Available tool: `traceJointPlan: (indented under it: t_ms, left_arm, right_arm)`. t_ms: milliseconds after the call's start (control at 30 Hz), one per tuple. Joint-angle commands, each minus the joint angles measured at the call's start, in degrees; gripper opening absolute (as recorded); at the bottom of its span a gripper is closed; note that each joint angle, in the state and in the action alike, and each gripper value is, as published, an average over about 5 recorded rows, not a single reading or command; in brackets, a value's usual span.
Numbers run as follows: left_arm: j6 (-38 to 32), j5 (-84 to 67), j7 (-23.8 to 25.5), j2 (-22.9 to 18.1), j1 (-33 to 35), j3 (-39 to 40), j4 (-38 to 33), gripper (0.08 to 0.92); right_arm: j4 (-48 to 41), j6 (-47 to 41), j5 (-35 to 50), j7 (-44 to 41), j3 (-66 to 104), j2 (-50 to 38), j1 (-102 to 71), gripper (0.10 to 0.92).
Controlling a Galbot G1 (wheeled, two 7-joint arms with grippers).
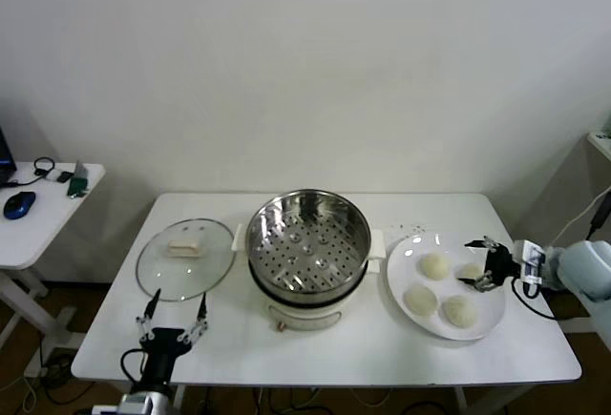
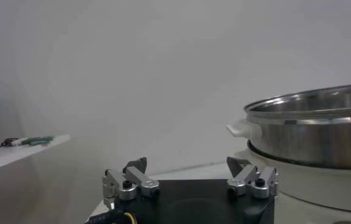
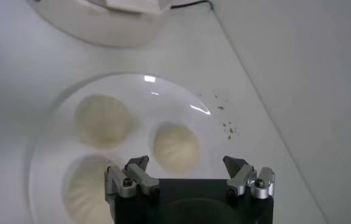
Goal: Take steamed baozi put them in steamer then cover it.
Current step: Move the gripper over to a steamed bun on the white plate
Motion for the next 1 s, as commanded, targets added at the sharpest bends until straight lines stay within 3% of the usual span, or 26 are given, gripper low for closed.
traceJointPlan:
  t_ms: [33,367,1000]
  left_arm:
    - [0.17,-0.17,-0.06,0.26,-0.23,0.10,0.16,0.823]
    - [0.98,-0.07,-0.18,0.24,-0.55,-0.99,0.84,0.823]
    - [0.85,-0.39,-0.38,0.45,-0.69,-2.26,2.31,0.823]
  right_arm:
    - [-8.59,0.31,-2.65,-6.70,-27.43,-2.50,25.95,0.823]
    - [-20.64,2.78,-0.56,-8.45,-50.07,9.01,40.07,0.823]
    - [-31.13,3.43,-1.29,-8.23,-51.24,19.24,37.36,0.823]
